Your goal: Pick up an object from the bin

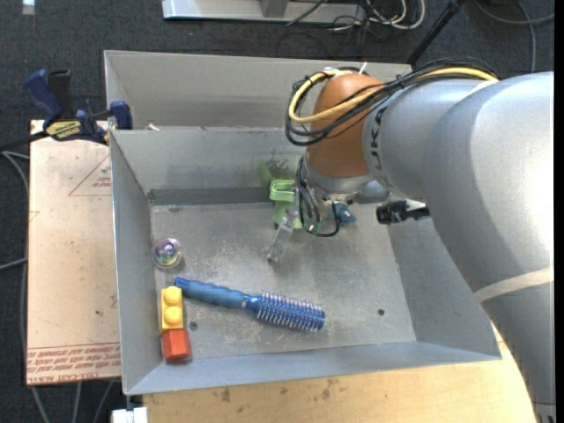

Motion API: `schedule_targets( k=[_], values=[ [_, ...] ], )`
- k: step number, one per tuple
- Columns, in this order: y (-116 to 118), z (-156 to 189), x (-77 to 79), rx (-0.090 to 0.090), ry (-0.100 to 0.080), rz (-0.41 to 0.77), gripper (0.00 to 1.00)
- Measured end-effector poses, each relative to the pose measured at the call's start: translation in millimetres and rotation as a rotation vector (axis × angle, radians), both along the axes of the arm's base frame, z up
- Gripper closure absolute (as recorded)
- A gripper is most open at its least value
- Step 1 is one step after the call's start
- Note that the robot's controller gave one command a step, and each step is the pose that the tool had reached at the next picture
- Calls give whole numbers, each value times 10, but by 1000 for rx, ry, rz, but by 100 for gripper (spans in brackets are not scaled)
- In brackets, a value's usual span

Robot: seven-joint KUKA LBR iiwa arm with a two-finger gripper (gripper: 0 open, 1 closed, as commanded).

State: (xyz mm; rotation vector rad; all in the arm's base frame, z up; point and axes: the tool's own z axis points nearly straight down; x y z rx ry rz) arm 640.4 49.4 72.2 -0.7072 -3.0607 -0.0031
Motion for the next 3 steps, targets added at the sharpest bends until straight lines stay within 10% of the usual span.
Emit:
schedule_targets(
  k=[1, 2, 3],
  values=[
    [3, 4, 1, -1, 1, 3, 0],
    [3, 6, 10, -1, -3, 3, 100],
    [11, 869, 34, 0, -11, 6, 100]
  ],
)
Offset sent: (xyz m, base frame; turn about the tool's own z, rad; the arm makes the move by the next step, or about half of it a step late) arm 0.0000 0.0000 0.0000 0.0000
